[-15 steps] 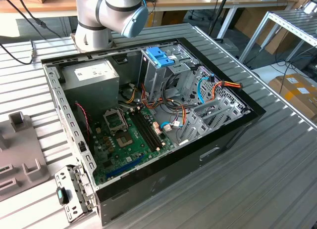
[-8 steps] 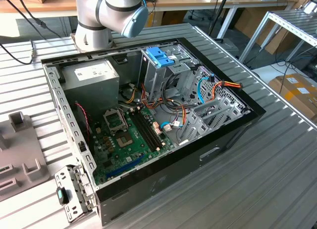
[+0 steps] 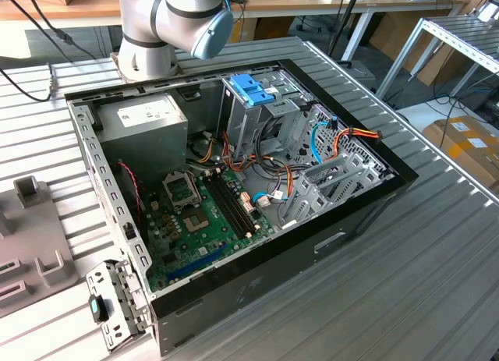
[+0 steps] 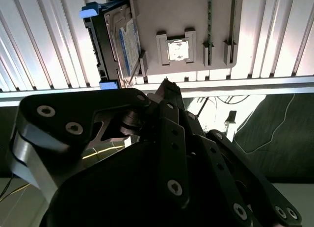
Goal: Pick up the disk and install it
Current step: 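Pick up the disk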
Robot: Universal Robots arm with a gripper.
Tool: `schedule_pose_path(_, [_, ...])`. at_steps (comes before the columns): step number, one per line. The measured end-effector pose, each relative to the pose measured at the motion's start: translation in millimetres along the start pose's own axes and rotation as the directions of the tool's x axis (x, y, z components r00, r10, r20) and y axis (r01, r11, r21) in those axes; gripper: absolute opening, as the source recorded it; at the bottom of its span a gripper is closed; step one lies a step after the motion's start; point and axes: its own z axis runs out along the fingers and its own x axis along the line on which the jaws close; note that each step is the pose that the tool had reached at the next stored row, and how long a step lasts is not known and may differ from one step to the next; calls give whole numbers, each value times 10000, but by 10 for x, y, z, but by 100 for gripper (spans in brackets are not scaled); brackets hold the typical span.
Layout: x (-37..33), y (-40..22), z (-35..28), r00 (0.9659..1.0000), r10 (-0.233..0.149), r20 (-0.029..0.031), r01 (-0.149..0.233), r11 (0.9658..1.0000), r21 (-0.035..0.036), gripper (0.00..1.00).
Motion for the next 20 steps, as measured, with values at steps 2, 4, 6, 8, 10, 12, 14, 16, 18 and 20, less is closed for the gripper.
schedule_pose_path(2, [0,0,0,10000,-41,-1,41,10000,-1,11])
schedule_pose_path(4, [0,0,0,10000,-89,-4,89,10000,-2,11])
schedule_pose_path(6, [0,0,0,9999,-130,-6,130,9999,-3,11])
schedule_pose_path(8, [0,0,0,9998,-181,-8,181,9998,-4,11])
schedule_pose_path(10, [0,0,0,9997,-243,-10,243,9997,-6,11])
schedule_pose_path(12, [0,0,0,9995,-302,-13,302,9995,-8,11])
schedule_pose_path(14, [0,0,0,9993,-362,-15,362,9993,-9,11])
schedule_pose_path(16, [0,0,0,9991,-428,-18,428,9991,-11,11])
schedule_pose_path(18, [0,0,0,9987,-507,-22,507,9987,-13,11])
schedule_pose_path(20, [0,0,0,9984,-571,-25,571,9984,-15,11])
